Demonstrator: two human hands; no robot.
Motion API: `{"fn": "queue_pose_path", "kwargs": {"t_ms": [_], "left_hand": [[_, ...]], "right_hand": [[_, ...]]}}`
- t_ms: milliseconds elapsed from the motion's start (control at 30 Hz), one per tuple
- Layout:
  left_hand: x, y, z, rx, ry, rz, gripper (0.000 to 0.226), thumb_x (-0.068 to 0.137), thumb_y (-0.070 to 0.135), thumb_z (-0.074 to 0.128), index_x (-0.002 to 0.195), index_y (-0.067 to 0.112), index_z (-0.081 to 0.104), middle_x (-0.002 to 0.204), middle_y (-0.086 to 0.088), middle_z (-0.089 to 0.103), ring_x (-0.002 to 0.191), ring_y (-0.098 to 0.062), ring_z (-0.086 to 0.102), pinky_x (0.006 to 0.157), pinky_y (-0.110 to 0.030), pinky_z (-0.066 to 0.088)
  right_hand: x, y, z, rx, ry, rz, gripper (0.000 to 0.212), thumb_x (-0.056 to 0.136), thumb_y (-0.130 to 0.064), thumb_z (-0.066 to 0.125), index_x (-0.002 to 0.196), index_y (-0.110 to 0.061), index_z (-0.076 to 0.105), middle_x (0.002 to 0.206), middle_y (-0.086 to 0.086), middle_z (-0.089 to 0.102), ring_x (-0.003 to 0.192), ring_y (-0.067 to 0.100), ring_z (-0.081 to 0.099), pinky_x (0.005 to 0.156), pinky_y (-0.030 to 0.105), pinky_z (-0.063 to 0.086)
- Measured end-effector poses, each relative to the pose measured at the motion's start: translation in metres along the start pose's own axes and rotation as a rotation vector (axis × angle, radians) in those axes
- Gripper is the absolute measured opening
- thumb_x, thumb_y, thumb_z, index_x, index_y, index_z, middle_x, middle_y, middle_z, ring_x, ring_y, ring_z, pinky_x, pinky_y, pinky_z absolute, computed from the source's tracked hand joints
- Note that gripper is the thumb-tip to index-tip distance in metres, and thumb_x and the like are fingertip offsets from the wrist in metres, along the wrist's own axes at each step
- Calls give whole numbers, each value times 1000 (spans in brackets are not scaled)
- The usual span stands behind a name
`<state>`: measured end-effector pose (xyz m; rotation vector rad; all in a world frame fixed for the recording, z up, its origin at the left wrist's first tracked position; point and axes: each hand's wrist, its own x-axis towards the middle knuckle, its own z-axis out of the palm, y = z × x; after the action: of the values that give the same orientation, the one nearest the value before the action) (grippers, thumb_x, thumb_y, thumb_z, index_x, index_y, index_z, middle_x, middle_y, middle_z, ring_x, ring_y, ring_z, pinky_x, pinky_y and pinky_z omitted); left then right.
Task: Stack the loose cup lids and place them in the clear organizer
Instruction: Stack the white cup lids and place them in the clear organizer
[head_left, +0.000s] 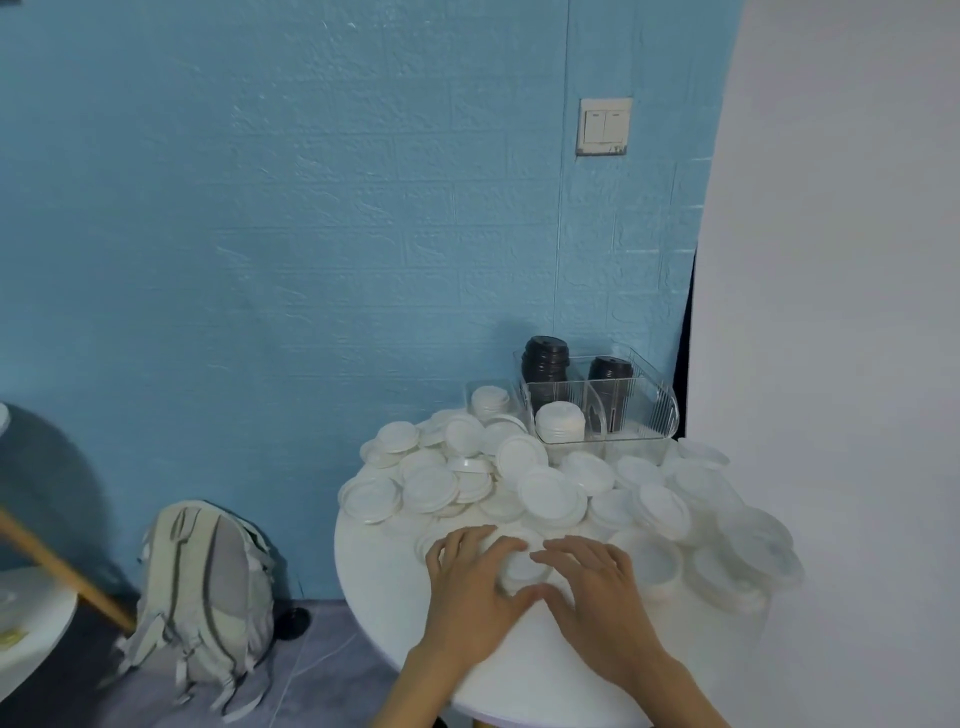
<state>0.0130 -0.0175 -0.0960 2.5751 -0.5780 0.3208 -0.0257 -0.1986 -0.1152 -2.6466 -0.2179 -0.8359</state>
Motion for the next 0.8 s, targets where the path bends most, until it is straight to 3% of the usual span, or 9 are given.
{"fn": "queue_pose_path", "kwargs": {"t_ms": [133,200,300,400,500,667,800], "left_hand": [[-1,-1,0,-137,75,-9,62,69,79,61,125,54,50,133,27,47,131,3,38,104,-18,14],[-2,0,1,-212,151,-24,63,66,70,69,123,56,45,131,27,49,129,5,40,104,-12,14],[-3,-1,1,-327,265,-24,66,67,59,80,125,55,48,132,27,47,128,7,41,105,-8,18],[-3,0,-2,-437,288,41,73,71,50,88,131,58,46,136,24,44,134,3,42,109,-10,28],[-5,0,-5,-476,244,59,83,73,48,89,138,60,40,141,24,40,137,2,39,109,-7,29],[-5,-1,-7,-407,184,115,92,81,46,83,144,72,20,142,33,26,130,19,33,98,3,29],[-3,-2,-7,-390,158,112,89,80,52,81,145,72,22,137,22,27,125,5,45,97,-13,43]], "right_hand": [[-3,-8,-4,163,-103,52,45,88,-25,68,130,-40,58,130,-28,55,121,-7,48,104,11,22],[-4,-16,-8,294,-99,98,48,95,-22,64,136,-42,49,133,-31,45,122,-11,45,102,14,32],[-3,-31,-14,516,-33,221,55,99,-21,64,141,-44,38,135,-32,42,116,-7,53,91,13,46],[0,-43,-17,712,24,336,45,101,-22,60,137,-44,44,134,-29,52,109,-6,61,83,13,50],[-1,-48,-17,841,60,400,38,99,-21,63,126,-45,53,129,-20,63,99,0,68,80,16,52],[-2,-48,-14,874,136,373,53,87,-10,79,129,-36,59,123,-21,62,91,11,68,79,16,54],[-1,-46,-11,858,156,333,57,85,-13,81,134,-34,60,123,-18,66,90,18,67,87,21,53]]}}
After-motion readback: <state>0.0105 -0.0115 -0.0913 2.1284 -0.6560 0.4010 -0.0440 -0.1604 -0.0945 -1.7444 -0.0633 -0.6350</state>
